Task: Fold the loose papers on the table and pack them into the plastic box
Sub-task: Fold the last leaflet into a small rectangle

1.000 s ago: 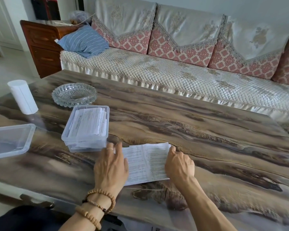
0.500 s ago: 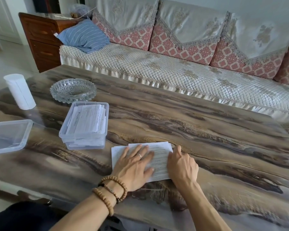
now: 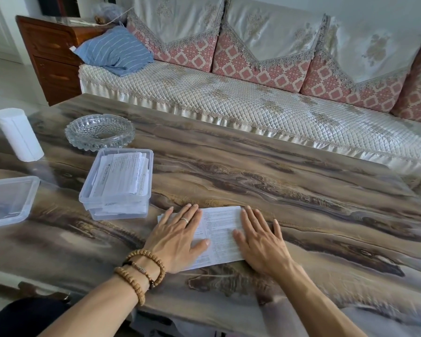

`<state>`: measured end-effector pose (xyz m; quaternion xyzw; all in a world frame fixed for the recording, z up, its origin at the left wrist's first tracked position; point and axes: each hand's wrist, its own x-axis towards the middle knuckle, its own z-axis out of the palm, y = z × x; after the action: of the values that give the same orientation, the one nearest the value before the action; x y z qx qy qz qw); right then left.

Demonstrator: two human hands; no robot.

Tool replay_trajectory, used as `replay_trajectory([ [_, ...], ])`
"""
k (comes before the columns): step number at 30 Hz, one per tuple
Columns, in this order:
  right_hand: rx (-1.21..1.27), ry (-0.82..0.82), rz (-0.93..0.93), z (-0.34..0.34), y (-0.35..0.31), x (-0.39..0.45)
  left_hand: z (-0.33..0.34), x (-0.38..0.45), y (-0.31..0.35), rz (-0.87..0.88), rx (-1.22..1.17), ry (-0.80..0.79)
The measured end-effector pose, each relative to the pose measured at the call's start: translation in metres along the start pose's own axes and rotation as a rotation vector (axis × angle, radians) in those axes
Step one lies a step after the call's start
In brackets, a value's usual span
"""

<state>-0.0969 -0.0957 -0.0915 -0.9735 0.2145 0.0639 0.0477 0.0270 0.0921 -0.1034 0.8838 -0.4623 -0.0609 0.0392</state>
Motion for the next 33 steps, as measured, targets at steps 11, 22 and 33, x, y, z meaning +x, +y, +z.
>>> replay_trajectory([
  [11,0.644,0.159,0.397,-0.035,-0.023,0.033,0.001,-0.001,0.002,-0.085,-0.011,0.054],
  [22,0.295,-0.018,0.092,-0.045,-0.022,0.069,-0.003,-0.005,0.000,-0.014,-0.062,0.077],
  [33,0.234,-0.256,-0.040,-0.062,-0.014,0.083,-0.019,-0.004,0.001,0.143,-0.086,0.048],
])
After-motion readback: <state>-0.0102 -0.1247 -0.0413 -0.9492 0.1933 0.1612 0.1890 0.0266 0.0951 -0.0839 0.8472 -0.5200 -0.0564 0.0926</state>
